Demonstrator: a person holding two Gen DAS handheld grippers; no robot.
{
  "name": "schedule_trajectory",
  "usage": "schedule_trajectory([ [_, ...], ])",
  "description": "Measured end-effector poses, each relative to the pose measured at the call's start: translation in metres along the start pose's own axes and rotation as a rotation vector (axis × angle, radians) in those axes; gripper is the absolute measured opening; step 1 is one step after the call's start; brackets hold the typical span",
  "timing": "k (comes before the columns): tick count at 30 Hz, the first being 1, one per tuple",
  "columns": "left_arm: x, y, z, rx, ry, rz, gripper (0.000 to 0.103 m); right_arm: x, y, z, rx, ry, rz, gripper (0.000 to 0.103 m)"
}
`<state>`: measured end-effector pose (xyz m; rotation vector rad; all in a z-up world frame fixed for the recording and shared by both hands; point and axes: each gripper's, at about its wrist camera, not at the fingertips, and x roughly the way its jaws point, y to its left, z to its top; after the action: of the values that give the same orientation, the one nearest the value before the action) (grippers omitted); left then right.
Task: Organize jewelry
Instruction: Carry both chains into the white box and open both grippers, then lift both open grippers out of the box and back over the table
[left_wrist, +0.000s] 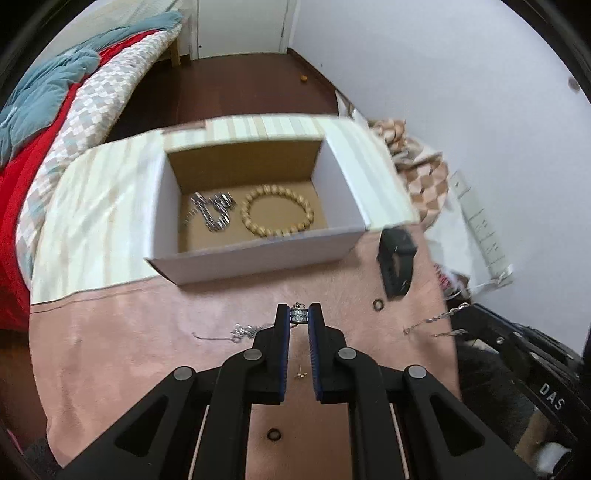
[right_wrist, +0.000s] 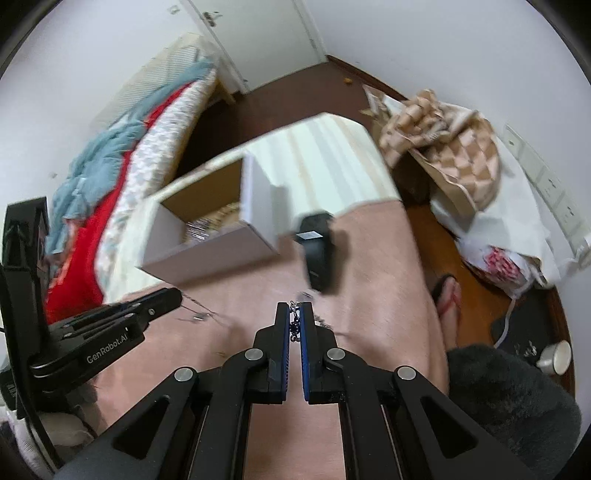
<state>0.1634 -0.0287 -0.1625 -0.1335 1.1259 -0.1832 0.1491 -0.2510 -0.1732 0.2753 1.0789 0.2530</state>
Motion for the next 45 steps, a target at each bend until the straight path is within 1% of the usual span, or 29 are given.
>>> schedule_trajectory([
  [4, -0.035, 0.007, 0.021, -0.014, -0.058, -0.034, 0.007, -0.017, 0.026, 0.027, -0.048, -0.017, 0.066, 0.005],
  [7, -0.06, 0.008, 0.046, -0.008, -0.112, -0.055, 0.007, -0.026, 0.049, 0.052, -0.097, -0.043, 0.092, 0.005],
  [11, -0.076, 0.015, 0.076, -0.006, -0.162, -0.048, 0.007, -0.031, 0.082, 0.093, -0.174, -0.089, 0.105, 0.005],
  [13, -0.078, 0.021, 0.091, -0.018, -0.178, -0.045, 0.007, -0.026, 0.096, 0.111, -0.193, -0.09, 0.112, 0.005],
  [15, -0.075, 0.029, 0.105, -0.028, -0.18, -0.038, 0.007, -0.016, 0.104, 0.129, -0.204, -0.07, 0.117, 0.005],
  [17, -0.065, 0.038, 0.114, -0.037, -0.168, -0.028, 0.007, -0.001, 0.111, 0.142, -0.208, -0.044, 0.12, 0.005],
  [21, -0.033, 0.053, 0.122, -0.041, -0.108, 0.004, 0.007, 0.045, 0.116, 0.163, -0.216, 0.048, 0.108, 0.005],
  [23, -0.013, 0.062, 0.121, -0.047, -0.065, 0.018, 0.007, 0.068, 0.115, 0.167, -0.227, 0.083, 0.081, 0.005],
  [27, 0.019, 0.074, 0.111, -0.071, 0.013, 0.021, 0.007, 0.103, 0.11, 0.172, -0.247, 0.133, 0.022, 0.005],
  [32, 0.039, 0.086, 0.102, -0.113, 0.077, -0.001, 0.008, 0.128, 0.102, 0.178, -0.269, 0.16, -0.038, 0.005],
  [34, 0.04, 0.088, 0.1, -0.136, 0.086, 0.026, 0.009, 0.134, 0.104, 0.18, -0.284, 0.161, -0.05, 0.006],
  [36, 0.04, 0.09, 0.099, -0.154, 0.095, 0.038, 0.01, 0.143, 0.104, 0.181, -0.285, 0.212, -0.037, 0.006],
  [37, 0.039, 0.091, 0.099, -0.16, 0.096, 0.048, 0.013, 0.147, 0.105, 0.18, -0.288, 0.239, -0.044, 0.007],
  [38, 0.038, 0.092, 0.099, -0.16, 0.097, 0.066, 0.024, 0.15, 0.105, 0.178, -0.292, 0.263, -0.061, 0.007],
  [39, 0.036, 0.092, 0.099, -0.157, 0.09, 0.084, 0.044, 0.152, 0.105, 0.176, -0.294, 0.284, -0.07, 0.011],
  [40, 0.032, 0.092, 0.099, -0.152, 0.072, 0.106, 0.057, 0.152, 0.104, 0.173, -0.289, 0.299, -0.071, 0.022],
  [41, 0.029, 0.092, 0.099, -0.149, 0.059, 0.127, 0.076, 0.151, 0.102, 0.172, -0.281, 0.307, -0.069, 0.031],
  [42, 0.024, 0.092, 0.099, -0.146, 0.036, 0.142, 0.078, 0.149, 0.101, 0.17, -0.275, 0.306, -0.066, 0.048],
  [43, 0.018, 0.092, 0.099, -0.141, 0.021, 0.149, 0.078, 0.146, 0.097, 0.168, -0.263, 0.302, -0.063, 0.057],
  [45, 0.013, 0.093, 0.098, -0.133, 0.007, 0.17, 0.078, 0.139, 0.094, 0.163, -0.257, 0.297, -0.069, 0.058],
])
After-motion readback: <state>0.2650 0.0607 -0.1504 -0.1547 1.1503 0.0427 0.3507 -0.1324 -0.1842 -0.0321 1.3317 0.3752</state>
